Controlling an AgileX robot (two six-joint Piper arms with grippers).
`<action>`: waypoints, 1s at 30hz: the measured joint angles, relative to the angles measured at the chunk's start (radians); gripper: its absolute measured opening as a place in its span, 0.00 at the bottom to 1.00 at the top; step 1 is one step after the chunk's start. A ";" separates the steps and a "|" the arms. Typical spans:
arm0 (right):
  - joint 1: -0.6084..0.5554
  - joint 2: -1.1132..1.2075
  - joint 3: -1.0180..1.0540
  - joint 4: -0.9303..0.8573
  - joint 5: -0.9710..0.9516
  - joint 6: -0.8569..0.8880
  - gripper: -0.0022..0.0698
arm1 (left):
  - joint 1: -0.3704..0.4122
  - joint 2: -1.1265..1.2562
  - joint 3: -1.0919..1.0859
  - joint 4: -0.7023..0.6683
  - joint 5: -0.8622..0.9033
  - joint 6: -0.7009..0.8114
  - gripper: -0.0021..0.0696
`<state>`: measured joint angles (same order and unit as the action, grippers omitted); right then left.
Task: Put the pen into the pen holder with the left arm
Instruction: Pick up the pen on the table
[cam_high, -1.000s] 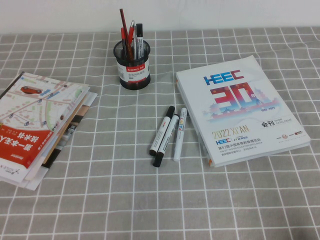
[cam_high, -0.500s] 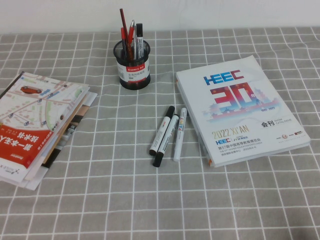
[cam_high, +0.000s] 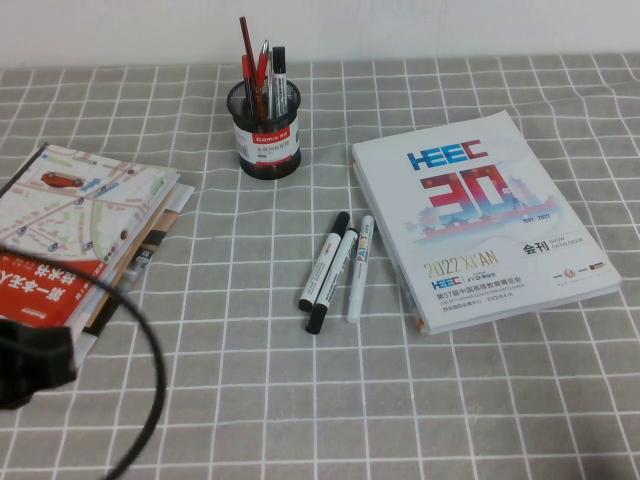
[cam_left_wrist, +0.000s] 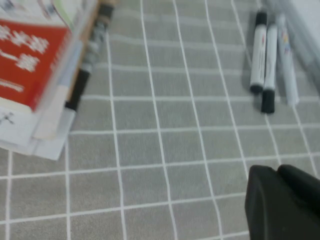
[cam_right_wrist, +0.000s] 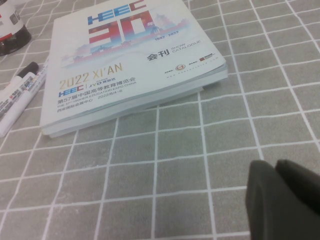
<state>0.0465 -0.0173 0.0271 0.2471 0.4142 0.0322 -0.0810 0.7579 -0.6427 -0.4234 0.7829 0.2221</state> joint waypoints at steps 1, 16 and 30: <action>0.000 0.000 0.000 0.000 0.000 0.000 0.01 | 0.000 0.039 -0.014 -0.005 0.005 0.014 0.03; 0.000 0.000 0.000 0.000 0.000 0.000 0.01 | -0.262 0.598 -0.316 -0.014 -0.006 0.084 0.03; 0.000 0.000 0.000 0.000 0.000 0.000 0.01 | -0.446 1.073 -0.815 0.184 0.183 -0.029 0.03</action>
<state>0.0465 -0.0173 0.0271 0.2471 0.4142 0.0322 -0.5265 1.8304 -1.4579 -0.2398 0.9662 0.1935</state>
